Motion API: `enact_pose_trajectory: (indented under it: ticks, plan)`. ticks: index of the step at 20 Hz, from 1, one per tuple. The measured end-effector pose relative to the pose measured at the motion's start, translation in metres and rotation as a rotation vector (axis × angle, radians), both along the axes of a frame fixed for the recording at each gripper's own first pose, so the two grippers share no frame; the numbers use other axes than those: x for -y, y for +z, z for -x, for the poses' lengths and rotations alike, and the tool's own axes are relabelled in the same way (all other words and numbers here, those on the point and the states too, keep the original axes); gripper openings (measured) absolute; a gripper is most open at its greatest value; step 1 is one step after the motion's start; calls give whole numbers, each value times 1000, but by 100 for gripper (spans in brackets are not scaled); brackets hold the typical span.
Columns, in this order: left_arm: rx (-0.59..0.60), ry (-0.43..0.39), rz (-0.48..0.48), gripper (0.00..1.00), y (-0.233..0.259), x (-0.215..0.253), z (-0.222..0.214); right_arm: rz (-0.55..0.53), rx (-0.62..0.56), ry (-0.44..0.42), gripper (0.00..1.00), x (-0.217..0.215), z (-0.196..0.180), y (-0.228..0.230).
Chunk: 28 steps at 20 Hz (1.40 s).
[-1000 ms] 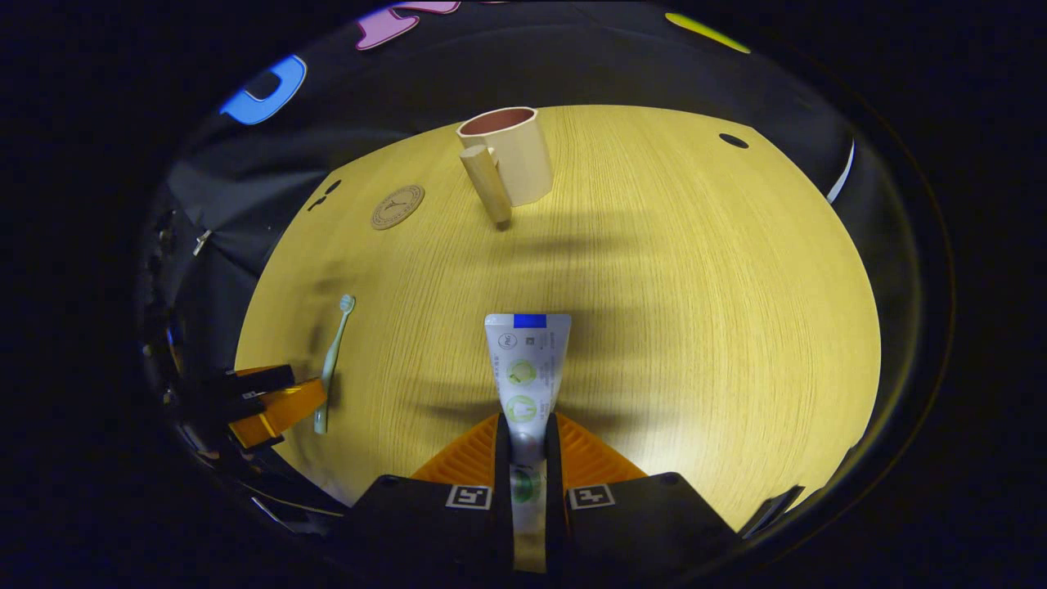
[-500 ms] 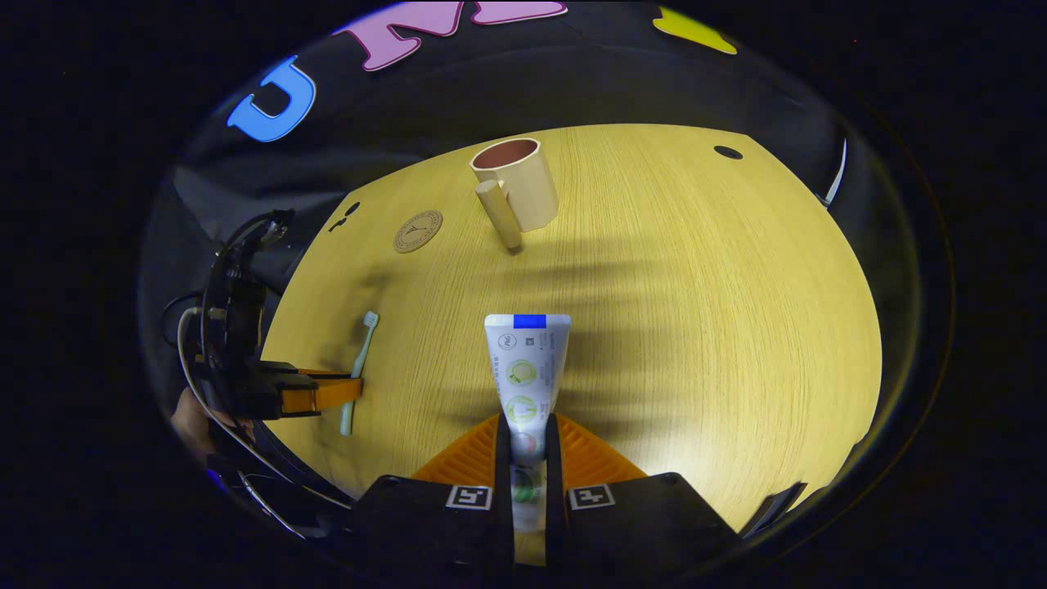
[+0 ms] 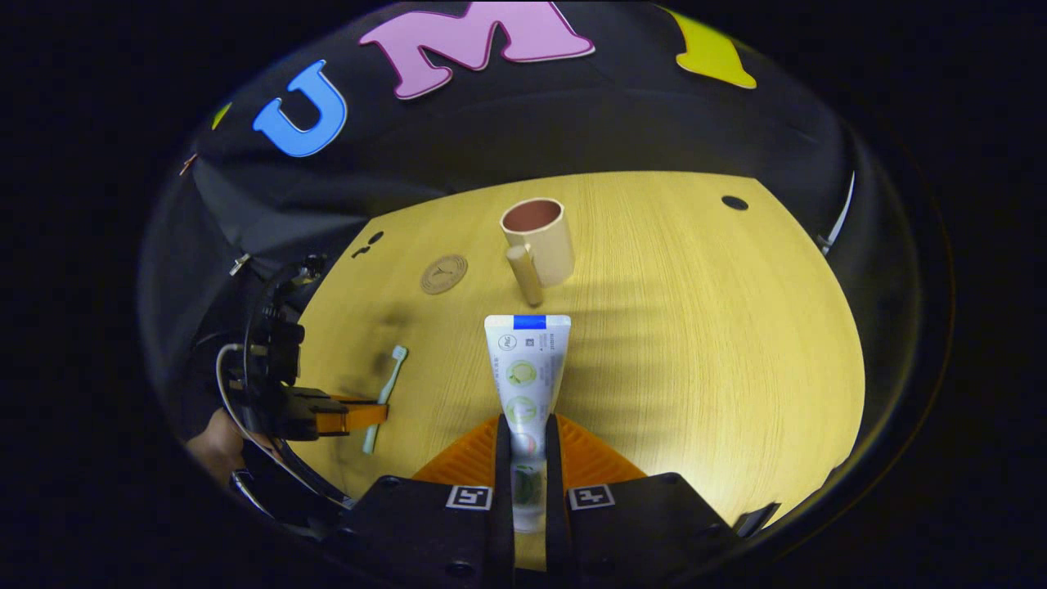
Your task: Put the toothbrush and toothpaste on the desktop into the cup, then pick up the cup and place it on the coaster on the desktop.
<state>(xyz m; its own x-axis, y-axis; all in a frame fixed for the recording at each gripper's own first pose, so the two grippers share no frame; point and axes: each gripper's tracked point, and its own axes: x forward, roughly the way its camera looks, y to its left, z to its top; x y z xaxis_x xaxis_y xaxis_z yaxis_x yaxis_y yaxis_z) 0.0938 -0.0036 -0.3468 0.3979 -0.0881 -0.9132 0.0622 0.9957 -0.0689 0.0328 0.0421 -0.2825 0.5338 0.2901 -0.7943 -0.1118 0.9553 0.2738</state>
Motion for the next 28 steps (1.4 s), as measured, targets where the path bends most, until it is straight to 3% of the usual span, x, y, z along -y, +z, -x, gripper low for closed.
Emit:
enact_pose_trajectory:
  ticks: [7, 13, 21, 28]
  plan:
    - [155, 51, 91, 6, 46, 6, -9, -27, 234, -23, 19, -11, -71, 64]
    - [315, 46, 136, 6, 86, 16, -18, -75, 439, -71, 18, -13, -137, 98]
    - [382, 73, 155, 6, 111, 29, -25, -104, 696, -98, 18, -37, -229, 94]
    - [453, 136, 179, 6, 136, 33, -54, 4, 748, -123, 19, -19, -271, 40]
